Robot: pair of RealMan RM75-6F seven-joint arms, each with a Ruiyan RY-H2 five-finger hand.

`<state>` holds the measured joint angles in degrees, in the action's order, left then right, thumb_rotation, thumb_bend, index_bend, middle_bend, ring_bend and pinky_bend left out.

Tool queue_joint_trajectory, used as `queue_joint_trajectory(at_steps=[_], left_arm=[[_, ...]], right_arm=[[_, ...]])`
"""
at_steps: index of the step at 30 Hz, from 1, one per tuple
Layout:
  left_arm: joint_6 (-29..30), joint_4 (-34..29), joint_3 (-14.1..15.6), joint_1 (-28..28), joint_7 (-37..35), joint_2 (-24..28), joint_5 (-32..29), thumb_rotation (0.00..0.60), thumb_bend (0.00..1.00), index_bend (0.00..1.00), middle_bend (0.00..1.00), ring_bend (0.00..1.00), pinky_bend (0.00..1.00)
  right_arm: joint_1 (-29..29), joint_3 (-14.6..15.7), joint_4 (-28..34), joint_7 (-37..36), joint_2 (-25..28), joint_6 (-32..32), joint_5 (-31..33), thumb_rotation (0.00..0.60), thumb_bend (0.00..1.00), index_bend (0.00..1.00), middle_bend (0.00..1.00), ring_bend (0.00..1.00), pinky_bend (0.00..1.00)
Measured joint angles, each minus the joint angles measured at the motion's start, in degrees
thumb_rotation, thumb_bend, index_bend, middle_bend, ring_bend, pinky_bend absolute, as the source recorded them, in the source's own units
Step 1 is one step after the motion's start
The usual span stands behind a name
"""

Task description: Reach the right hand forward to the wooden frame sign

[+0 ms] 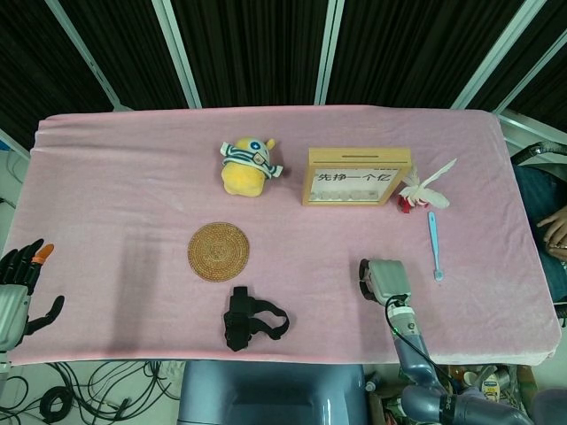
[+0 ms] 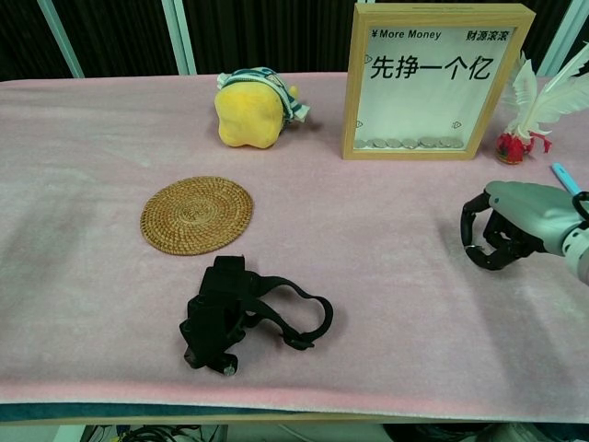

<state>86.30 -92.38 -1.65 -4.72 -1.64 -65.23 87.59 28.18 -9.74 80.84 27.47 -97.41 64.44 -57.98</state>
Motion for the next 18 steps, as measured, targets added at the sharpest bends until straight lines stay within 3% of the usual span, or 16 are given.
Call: queue_joint_trajectory(at_steps=[7, 18], left_arm=[[-0.15, -0.12, 0.01, -0.02, 0.04, 0.05, -0.08, 0.600, 0.35, 0.07, 0.01, 0.00, 0.00], [-0.13, -0.26, 0.00, 0.01, 0.05, 0.11, -0.12, 0.600, 0.35, 0.07, 0.01, 0.00, 0.00]], right_arm=[[0.17, -0.01, 0.13, 0.49, 0.23, 0.08, 0.01, 0.600, 0.36, 0.56, 0.93, 0.99, 0.97], [0.32, 0.03, -0.09, 0.65, 0.30, -0.09, 0.25, 0.600, 0.44, 0.66, 0.94, 0.99, 0.97]])
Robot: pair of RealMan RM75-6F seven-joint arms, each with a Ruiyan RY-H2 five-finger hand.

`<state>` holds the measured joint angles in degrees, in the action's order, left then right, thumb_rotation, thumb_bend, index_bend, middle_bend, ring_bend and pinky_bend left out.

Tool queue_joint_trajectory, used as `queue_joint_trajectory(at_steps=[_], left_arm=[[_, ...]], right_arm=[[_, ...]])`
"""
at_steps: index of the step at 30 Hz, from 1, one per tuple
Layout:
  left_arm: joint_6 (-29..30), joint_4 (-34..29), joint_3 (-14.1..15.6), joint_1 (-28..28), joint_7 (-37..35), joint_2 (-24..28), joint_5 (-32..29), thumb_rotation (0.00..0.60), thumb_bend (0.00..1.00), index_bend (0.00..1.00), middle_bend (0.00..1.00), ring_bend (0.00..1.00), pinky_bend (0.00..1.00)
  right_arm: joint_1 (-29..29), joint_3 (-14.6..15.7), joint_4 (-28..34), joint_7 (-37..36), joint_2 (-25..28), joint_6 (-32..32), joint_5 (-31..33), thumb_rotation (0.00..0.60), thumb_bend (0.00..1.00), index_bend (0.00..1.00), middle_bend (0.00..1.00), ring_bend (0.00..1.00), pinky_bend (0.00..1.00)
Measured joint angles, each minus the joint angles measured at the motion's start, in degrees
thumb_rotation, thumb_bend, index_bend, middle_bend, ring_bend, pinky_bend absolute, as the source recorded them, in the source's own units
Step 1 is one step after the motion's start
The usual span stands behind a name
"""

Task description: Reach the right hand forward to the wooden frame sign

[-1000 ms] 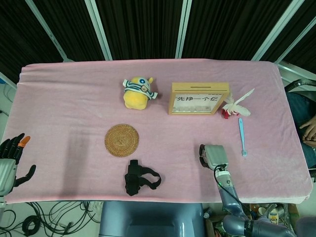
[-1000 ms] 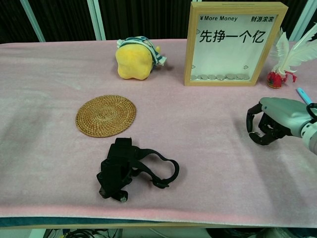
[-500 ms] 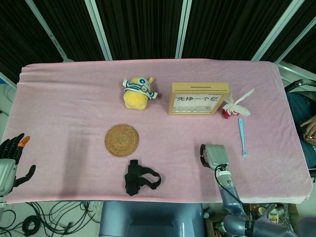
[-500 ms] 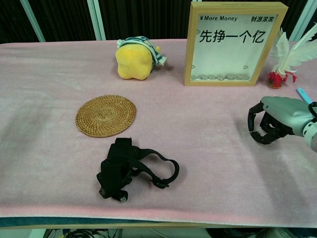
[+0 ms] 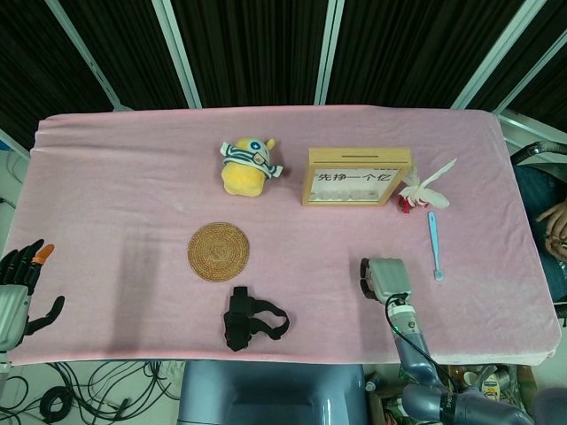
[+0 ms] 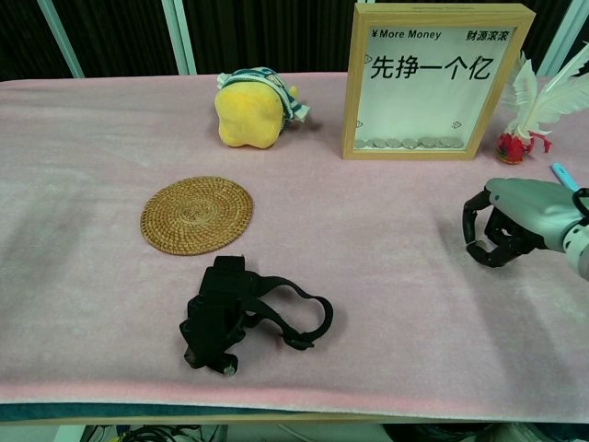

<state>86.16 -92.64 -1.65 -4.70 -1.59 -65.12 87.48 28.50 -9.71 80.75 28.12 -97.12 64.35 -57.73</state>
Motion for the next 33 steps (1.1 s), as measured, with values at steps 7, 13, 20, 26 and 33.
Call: queue_joint_trajectory(at_steps=[7, 13, 20, 26, 33], left_arm=[[-0.05, -0.10, -0.01, 0.01, -0.08, 0.02, -0.08, 0.600, 0.35, 0.07, 0.01, 0.00, 0.00], [-0.04, -0.15, -0.07, 0.01, -0.23, 0.09, -0.14, 0.600, 0.35, 0.07, 0.00, 0.00, 0.00], [-0.44, -0.09, -0.06, -0.07, -0.44, 0.13, -0.43, 0.600, 0.35, 0.07, 0.01, 0.00, 0.00], [-0.63, -0.23, -0.50, -0.15, -0.88, 0.22, -1.25, 0.600, 0.35, 0.07, 0.00, 0.00, 0.00], [-1.35, -0.37, -0.45, -0.22, -1.24, 0.42, -1.78, 0.600, 0.35, 0.07, 0.01, 0.00, 0.00]], right_arm=[[0.03, -0.37, 1.27, -1.02, 0.80, 0.68, -1.32, 0.600, 0.48, 0.67, 0.94, 0.99, 0.97], [0.17, -1.18, 6.68, -0.07, 3.94, 2.02, -2.42, 0.600, 0.48, 0.67, 0.94, 0.99, 0.96], [1.26, -4.25, 19.40, 4.59, 12.70, 2.93, -1.05, 0.600, 0.48, 0.67, 0.94, 0.99, 0.96], [4.82, -9.91, 26.22, 9.62, 21.08, 1.69, 5.62, 0.600, 0.48, 0.67, 0.94, 0.99, 0.96], [11.79, -16.12, 27.73, 13.07, 26.94, -2.75, 17.56, 0.600, 0.48, 0.67, 0.94, 0.99, 0.96]])
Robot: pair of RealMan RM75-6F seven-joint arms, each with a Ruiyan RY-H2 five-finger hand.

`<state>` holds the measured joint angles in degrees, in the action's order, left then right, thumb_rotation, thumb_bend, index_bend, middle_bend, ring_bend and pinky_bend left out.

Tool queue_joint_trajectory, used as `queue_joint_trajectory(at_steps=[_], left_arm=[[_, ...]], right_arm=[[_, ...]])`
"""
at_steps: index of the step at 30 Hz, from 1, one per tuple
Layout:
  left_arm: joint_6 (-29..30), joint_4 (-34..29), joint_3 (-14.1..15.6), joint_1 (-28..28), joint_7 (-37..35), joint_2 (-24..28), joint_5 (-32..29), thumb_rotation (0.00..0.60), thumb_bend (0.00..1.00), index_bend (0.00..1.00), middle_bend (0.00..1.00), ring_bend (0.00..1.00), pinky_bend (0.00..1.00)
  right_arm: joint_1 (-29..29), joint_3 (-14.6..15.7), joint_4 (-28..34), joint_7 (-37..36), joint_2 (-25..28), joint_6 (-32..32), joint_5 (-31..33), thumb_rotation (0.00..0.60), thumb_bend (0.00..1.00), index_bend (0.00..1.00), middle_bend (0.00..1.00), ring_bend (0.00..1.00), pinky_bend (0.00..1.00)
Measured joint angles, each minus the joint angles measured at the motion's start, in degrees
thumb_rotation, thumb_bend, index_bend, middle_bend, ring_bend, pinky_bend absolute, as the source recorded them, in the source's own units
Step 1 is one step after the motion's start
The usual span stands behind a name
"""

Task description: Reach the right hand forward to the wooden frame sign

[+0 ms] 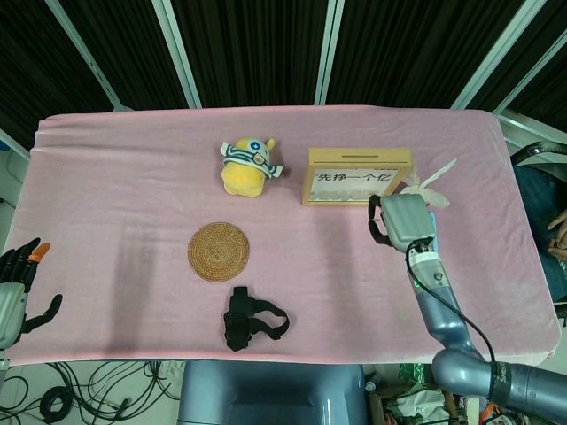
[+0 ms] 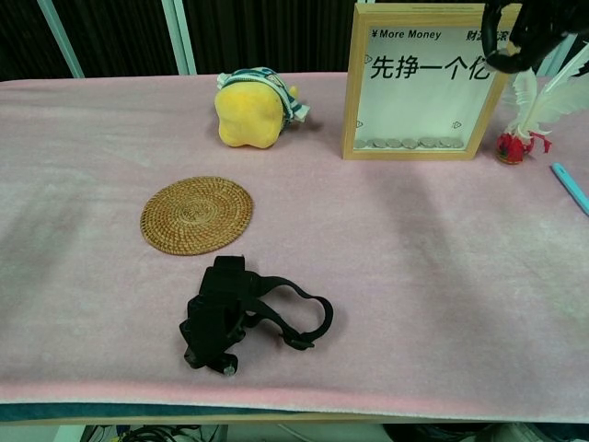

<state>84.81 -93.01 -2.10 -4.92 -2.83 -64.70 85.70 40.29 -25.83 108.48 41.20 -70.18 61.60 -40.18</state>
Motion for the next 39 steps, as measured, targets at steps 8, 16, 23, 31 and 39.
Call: queue_joint_trajectory(at_steps=[8, 16, 23, 31, 39], left_arm=[[-0.19, -0.16, -0.19, -0.02, 0.21, 0.06, -0.60, 0.600, 0.36, 0.07, 0.01, 0.00, 0.00], [-0.57, -0.22, -0.26, -0.09, 0.60, 0.00, -1.04, 0.600, 0.35, 0.07, 0.01, 0.00, 0.00], [-1.09, -0.41, -0.46, -0.19, 0.62, 0.03, -1.82, 0.600, 0.35, 0.07, 0.01, 0.00, 0.00], [-1.38, -0.58, -0.73, -0.30, 0.20, 0.15, -2.36, 0.600, 0.35, 0.07, 0.01, 0.00, 0.00], [-1.84, -0.62, -0.96, -0.50, -0.08, 0.16, -2.84, 0.600, 0.35, 0.07, 0.00, 0.00, 0.00]], right_arm=[[10.13, -3.36, -7.04, 1.98, 4.15, -7.16, 11.10, 0.600, 0.48, 0.67, 0.94, 0.99, 0.96], [18.24, -3.23, -17.07, 1.88, 4.34, -13.04, 18.25, 0.600, 0.48, 0.67, 0.93, 0.99, 0.96], [22.66, -1.44, -25.79, 0.75, 1.81, -15.94, 20.95, 0.600, 0.48, 0.67, 0.94, 0.99, 0.96], [26.31, 2.08, -34.82, -0.80, -2.52, -19.03, 23.46, 0.600, 0.48, 0.67, 0.94, 0.99, 0.96], [28.04, 5.16, -36.96, -2.07, -4.29, -19.75, 23.98, 0.600, 0.48, 0.67, 0.94, 0.99, 0.96]])
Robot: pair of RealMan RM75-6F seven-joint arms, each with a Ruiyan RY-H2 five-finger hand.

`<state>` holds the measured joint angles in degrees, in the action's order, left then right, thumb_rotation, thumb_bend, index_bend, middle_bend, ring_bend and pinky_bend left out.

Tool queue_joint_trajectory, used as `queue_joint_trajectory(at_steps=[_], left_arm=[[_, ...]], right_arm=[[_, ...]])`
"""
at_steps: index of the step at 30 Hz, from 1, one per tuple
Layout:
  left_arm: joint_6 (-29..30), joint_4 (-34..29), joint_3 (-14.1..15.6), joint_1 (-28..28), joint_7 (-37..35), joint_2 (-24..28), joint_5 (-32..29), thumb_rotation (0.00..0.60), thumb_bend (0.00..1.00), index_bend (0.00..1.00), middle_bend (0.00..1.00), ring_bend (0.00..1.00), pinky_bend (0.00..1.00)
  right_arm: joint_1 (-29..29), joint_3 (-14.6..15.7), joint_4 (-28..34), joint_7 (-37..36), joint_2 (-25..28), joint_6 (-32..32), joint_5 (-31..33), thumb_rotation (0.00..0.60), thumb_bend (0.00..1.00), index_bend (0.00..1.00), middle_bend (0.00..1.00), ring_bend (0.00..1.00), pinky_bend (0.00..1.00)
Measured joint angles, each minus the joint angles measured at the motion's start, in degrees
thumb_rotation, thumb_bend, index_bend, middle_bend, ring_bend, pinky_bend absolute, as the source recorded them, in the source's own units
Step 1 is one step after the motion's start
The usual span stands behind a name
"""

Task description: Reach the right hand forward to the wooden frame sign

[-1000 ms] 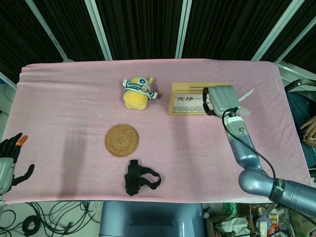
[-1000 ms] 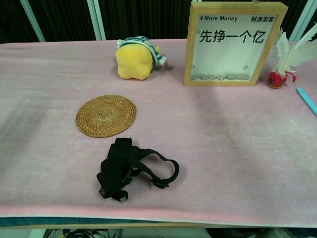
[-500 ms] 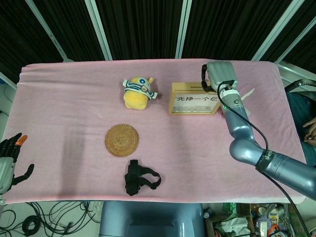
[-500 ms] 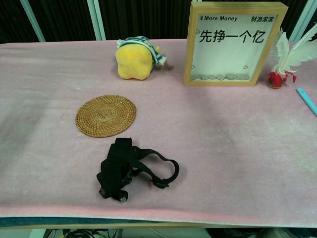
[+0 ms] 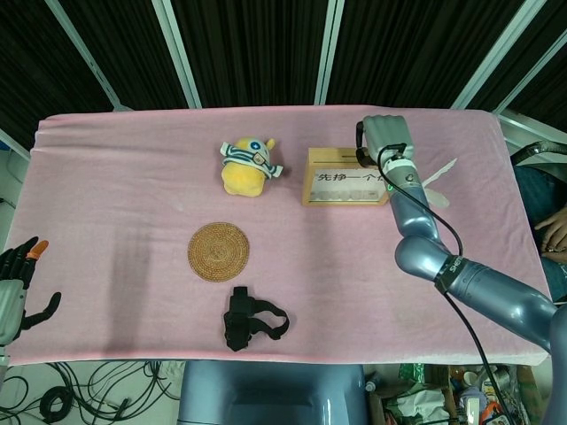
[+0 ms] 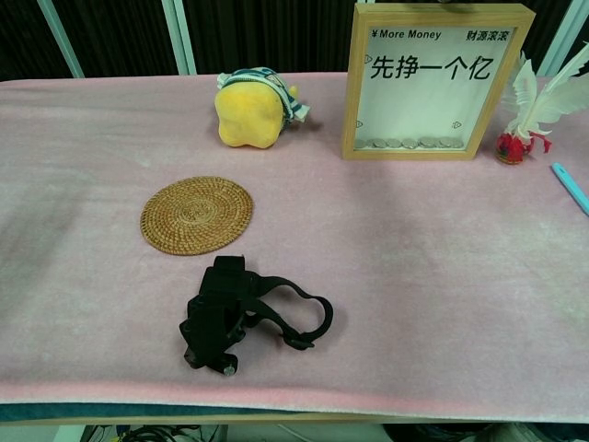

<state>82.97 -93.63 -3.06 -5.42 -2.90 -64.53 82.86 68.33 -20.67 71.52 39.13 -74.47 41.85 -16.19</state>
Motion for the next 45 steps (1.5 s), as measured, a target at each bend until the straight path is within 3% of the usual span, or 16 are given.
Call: queue_joint_trajectory(at_steps=[38, 45], left_arm=[[-0.01, 0.13, -0.11, -0.04, -0.01, -0.02, -0.14, 0.600, 0.35, 0.07, 0.01, 0.00, 0.00], [-0.12, 0.08, -0.09, -0.06, 0.02, 0.01, -0.20, 0.600, 0.35, 0.07, 0.00, 0.00, 0.00]], right_arm=[[2.03, 5.16, 0.96, -3.97, 0.83, 0.25, 0.74, 0.600, 0.47, 0.67, 0.94, 0.99, 0.96], [2.31, 6.05, 0.83, -3.81, 0.94, 0.20, 1.15, 0.600, 0.45, 0.56, 0.94, 0.99, 0.96]])
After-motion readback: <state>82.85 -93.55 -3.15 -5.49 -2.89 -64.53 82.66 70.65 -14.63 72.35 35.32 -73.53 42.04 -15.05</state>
